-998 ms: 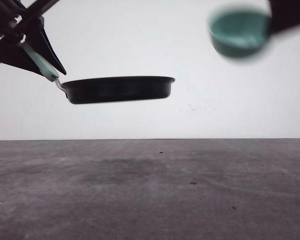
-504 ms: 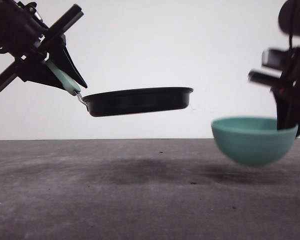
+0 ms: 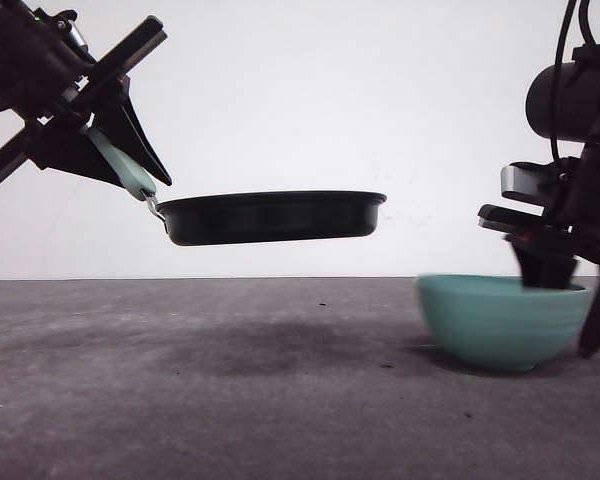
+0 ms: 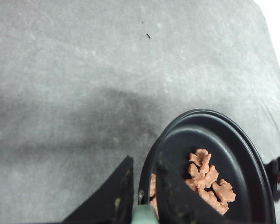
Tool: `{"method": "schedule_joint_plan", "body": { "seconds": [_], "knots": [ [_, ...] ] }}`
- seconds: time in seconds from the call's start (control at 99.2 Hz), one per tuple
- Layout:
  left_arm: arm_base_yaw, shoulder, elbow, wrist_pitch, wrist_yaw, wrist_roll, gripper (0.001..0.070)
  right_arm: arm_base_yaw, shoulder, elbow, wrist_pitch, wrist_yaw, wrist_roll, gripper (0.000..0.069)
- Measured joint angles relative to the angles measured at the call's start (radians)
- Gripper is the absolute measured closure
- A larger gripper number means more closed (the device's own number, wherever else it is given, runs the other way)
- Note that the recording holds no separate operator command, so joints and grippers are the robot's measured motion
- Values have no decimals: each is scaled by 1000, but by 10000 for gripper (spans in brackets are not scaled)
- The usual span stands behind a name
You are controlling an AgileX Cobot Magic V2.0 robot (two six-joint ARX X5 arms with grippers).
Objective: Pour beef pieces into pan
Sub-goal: 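Lower the empty bowl back onto the table with the right gripper, then lower the pan onto the table and release with the left gripper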
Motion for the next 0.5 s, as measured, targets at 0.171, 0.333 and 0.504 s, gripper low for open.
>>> {"method": "schedule_joint_plan", "body": {
  "seconds": [0.171,0.333,0.504],
  "knots": [
    [0,0,0,11,-42,26,671,0,-93,9,-1,3,0,144],
    [0,42,0,55,-45,41,671,8,-250,69,6,3,1,157],
    [0,145,0,68,-38,43,671,81,-446,82,14,-2,-2,586]
  ]
}}
